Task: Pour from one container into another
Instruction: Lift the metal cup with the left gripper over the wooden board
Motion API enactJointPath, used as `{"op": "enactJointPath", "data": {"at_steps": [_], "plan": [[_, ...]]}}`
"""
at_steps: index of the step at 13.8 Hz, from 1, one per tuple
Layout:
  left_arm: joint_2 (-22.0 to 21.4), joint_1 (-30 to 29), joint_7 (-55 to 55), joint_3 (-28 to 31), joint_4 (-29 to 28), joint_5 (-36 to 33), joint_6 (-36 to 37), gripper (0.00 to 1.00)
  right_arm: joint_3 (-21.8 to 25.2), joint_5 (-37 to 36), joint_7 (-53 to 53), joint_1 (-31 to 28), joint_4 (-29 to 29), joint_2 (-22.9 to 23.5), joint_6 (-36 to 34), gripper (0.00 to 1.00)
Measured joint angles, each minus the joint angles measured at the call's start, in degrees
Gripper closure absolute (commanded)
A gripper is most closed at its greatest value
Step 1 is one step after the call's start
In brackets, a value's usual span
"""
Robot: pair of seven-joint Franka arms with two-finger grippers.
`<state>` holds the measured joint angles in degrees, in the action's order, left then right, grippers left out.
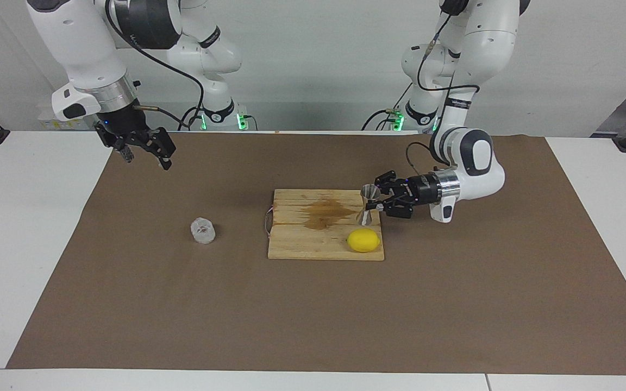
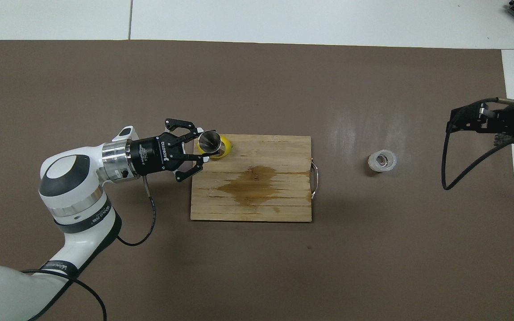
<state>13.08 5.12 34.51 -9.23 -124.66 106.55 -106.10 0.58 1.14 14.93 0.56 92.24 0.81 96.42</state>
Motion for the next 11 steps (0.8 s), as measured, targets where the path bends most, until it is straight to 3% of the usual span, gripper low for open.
{"op": "enactJointPath", "data": {"at_steps": [4, 11], "plan": [[-0.2, 7.0, -11.1, 0.0, -6.1, 12.7, -3.5, 1.00, 0.0, 0.0, 0.0, 0.0, 0.0, 0.0, 0.0, 0.00], [-0.2, 8.5, -14.0, 0.1, -8.2, 14.6, -5.7, 1.00, 0.0, 0.0, 0.0, 0.0, 0.0, 0.0, 0.0, 0.00]]}}
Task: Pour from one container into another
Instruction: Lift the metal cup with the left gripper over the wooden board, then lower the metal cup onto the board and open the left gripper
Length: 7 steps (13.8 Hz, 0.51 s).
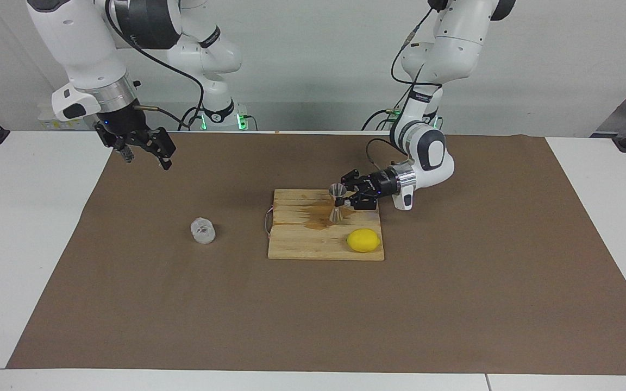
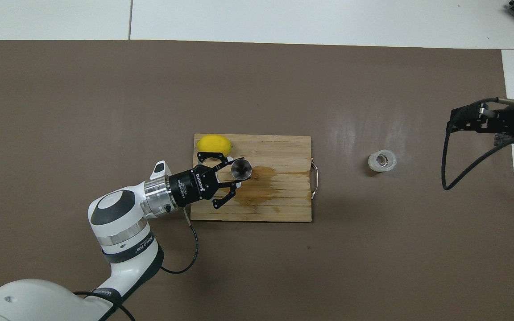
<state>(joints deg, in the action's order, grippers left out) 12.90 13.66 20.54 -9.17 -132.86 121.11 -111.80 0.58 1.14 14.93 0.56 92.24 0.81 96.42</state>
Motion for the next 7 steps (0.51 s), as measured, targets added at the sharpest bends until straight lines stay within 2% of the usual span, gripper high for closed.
{"op": "enactJointPath", "data": {"at_steps": [7], "plan": [[1.2, 2.0, -3.7, 0.0, -0.7, 2.8, -0.5, 0.99, 0.0, 0.0, 0.0, 0.0, 0.0, 0.0, 0.0, 0.00]]}}
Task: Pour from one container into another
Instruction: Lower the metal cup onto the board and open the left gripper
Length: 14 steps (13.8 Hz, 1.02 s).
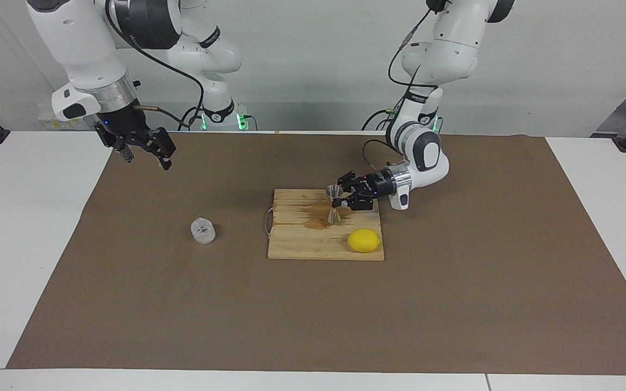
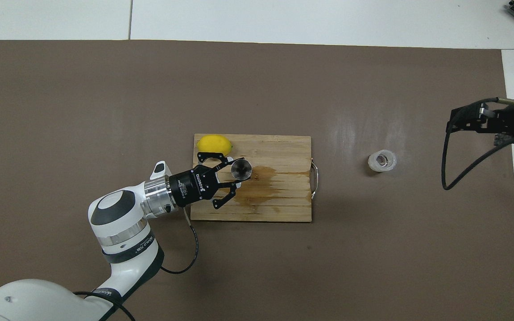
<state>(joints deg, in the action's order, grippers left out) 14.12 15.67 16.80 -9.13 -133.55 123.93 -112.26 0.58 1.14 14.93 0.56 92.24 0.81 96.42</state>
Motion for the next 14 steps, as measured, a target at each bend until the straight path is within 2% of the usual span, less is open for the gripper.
{"op": "enactJointPath", "data": {"at_steps": [8, 10, 14], "plan": [[0.4, 2.9, -0.1, 0.0, -0.1, 0.4, -1.6, 0.95, 0.0, 0.0, 0.0, 0.0, 0.0, 0.0, 0.0, 0.00], [0.7, 3.2, -0.1, 0.0, -0.1, 0.4, -1.6, 0.82, 0.0, 0.0, 0.0, 0.0, 0.0, 0.0, 0.0, 0.00], [1.5, 3.5, -0.1, 0.0, -0.1, 0.5, -1.6, 0.81, 0.0, 0.0, 0.0, 0.0, 0.0, 0.0, 0.0, 0.00]]}}
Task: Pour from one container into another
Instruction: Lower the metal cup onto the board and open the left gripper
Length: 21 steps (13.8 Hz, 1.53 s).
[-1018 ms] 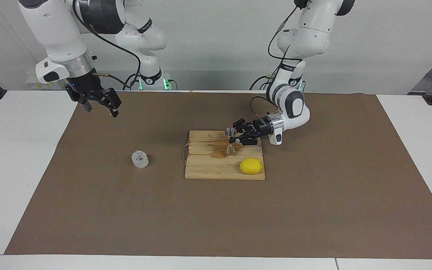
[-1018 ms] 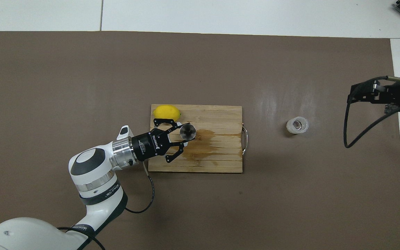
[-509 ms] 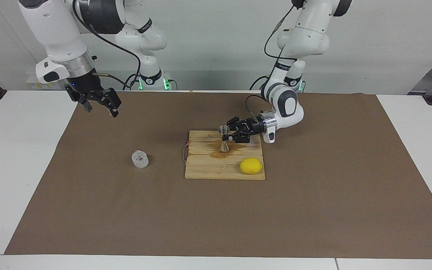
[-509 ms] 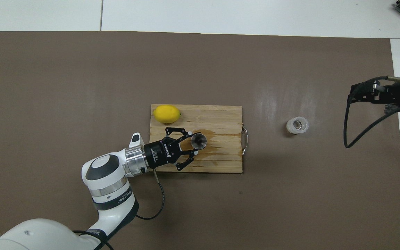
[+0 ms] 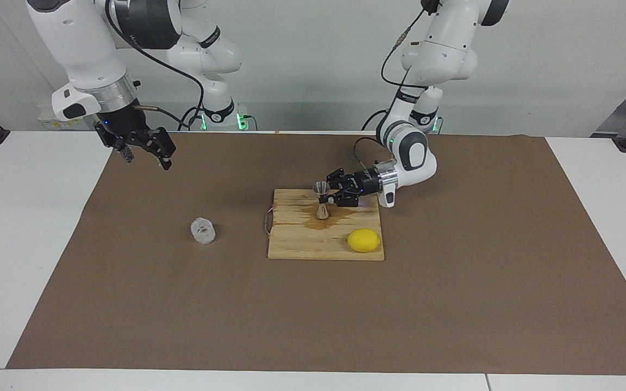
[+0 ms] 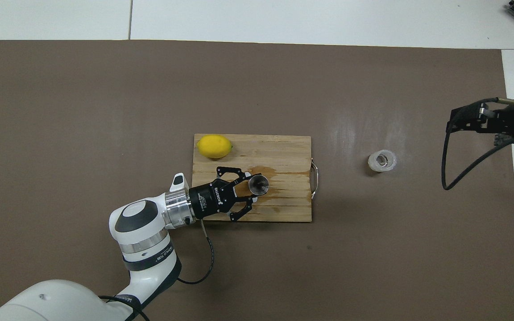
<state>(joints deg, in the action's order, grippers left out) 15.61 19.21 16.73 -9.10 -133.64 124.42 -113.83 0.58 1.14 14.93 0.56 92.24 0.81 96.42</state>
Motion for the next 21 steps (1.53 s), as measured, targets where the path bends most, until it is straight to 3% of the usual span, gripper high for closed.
{"op": "enactJointPath", "data": {"at_steps": [2, 4, 7, 8, 9, 10, 16, 21], "plan": [[0.2, 0.0, 0.0, 0.0, 0.0, 0.0, 0.0, 0.74, 0.0, 0.0, 0.0, 0.0, 0.0, 0.0, 0.0, 0.00], [0.3, 0.0, 0.0, 0.0, 0.0, 0.0, 0.0, 0.48, 0.0, 0.0, 0.0, 0.0, 0.0, 0.0, 0.0, 0.00], [0.4, 0.0, 0.0, 0.0, 0.0, 0.1, 0.0, 0.44, 0.0, 0.0, 0.0, 0.0, 0.0, 0.0, 0.0, 0.00], [0.5, 0.0, 0.0, 0.0, 0.0, 0.1, 0.0, 0.37, 0.0, 0.0, 0.0, 0.0, 0.0, 0.0, 0.0, 0.00], [0.7, 0.0, 0.0, 0.0, 0.0, 0.1, 0.0, 0.13, 0.0, 0.0, 0.0, 0.0, 0.0, 0.0, 0.0, 0.00], [0.9, 0.0, 0.0, 0.1, 0.0, 0.1, 0.0, 0.00, 0.0, 0.0, 0.0, 0.0, 0.0, 0.0, 0.0, 0.00], [0.9, 0.0, -0.1, 0.5, 0.1, 0.3, -0.4, 0.00, 0.0, 0.0, 0.0, 0.0, 0.0, 0.0, 0.0, 0.00], [-2.1, 0.0, 3.7, 0.9, 0.5, 0.2, -6.9, 0.00, 0.0, 0.0, 0.0, 0.0, 0.0, 0.0, 0.0, 0.00]]}}
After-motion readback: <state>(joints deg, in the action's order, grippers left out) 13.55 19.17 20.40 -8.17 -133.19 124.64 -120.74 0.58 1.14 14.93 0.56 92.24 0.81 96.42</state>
